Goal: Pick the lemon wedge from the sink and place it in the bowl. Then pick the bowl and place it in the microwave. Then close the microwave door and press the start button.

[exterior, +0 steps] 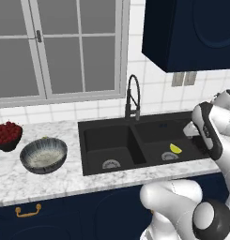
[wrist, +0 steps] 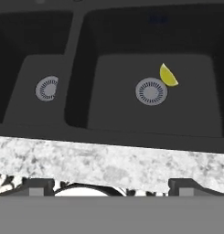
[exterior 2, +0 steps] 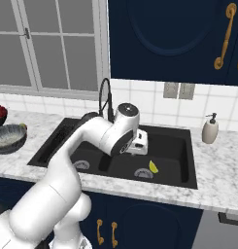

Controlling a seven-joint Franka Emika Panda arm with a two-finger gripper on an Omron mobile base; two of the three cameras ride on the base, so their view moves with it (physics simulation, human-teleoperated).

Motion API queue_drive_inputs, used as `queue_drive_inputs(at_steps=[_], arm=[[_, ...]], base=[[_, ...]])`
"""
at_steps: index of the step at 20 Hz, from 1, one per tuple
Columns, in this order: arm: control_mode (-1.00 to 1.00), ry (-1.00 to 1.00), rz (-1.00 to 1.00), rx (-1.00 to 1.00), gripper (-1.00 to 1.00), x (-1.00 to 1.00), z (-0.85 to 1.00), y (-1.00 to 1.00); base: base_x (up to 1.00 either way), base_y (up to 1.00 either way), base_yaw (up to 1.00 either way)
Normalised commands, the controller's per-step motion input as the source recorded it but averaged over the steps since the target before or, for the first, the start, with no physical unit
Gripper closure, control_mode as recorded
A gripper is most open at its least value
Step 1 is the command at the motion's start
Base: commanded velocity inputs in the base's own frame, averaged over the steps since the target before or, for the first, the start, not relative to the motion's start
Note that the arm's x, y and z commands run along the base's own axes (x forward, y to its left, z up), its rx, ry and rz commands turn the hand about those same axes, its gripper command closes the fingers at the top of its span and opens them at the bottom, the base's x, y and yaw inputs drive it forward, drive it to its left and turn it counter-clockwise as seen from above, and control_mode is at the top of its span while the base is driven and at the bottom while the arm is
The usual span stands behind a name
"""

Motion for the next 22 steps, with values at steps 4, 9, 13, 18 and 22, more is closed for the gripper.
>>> queue_drive_inputs(at_steps=[4, 9, 13, 18, 22], arm=[[-1.0, 0.09, 0.1, 0.0, -1.0, 0.34, -0.59, -0.33], [-1.0, 0.09, 0.04, 0.0, -1.0, 0.56, -0.44, -0.25], [-1.0, 0.11, 0.01, 0.0, -1.0, 0.56, -0.22, -0.19], [-1.0, 0.05, 0.03, 0.0, -1.0, 0.52, -0.33, -0.07], [-1.0, 0.0, 0.01, 0.0, -1.0, 0.46, -0.38, -0.08]], base=[[0.0, 0.0, 0.0], [0.0, 0.0, 0.0], [0.0, 0.0, 0.0], [0.0, 0.0, 0.0], [0.0, 0.0, 0.0]])
